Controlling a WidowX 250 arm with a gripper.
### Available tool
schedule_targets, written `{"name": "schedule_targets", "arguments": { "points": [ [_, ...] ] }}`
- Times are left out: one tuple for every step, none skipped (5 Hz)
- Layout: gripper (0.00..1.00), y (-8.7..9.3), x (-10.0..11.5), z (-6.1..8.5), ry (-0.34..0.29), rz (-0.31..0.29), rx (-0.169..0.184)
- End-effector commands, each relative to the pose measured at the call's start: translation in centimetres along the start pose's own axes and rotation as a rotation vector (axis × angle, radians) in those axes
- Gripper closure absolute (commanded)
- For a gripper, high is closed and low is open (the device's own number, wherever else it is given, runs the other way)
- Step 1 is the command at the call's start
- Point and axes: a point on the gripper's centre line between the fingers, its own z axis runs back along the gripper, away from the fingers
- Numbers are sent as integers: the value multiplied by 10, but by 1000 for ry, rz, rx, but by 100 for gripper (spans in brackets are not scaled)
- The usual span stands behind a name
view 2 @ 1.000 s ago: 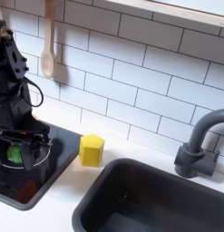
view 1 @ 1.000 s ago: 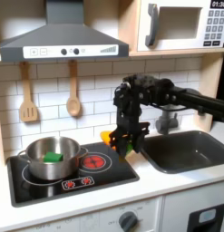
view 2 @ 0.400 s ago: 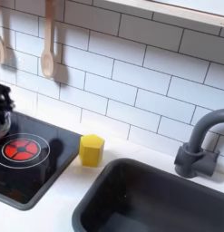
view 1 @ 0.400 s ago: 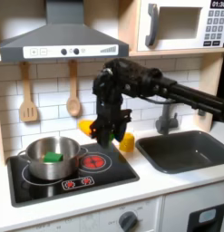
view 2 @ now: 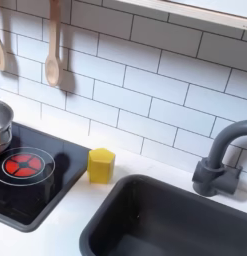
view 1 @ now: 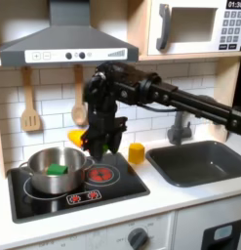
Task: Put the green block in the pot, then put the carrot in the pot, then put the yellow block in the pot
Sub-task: 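Put the carrot in the pot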
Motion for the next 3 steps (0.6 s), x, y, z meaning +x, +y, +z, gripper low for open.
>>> {"name": "schedule_targets", "arguments": {
  "points": [
    [100, 7, 20, -10, 28, 1, -2],
    [100, 12, 34, -12, 28, 2, 5],
    [100, 22, 39, -16, 31, 19, 13]
  ]
}}
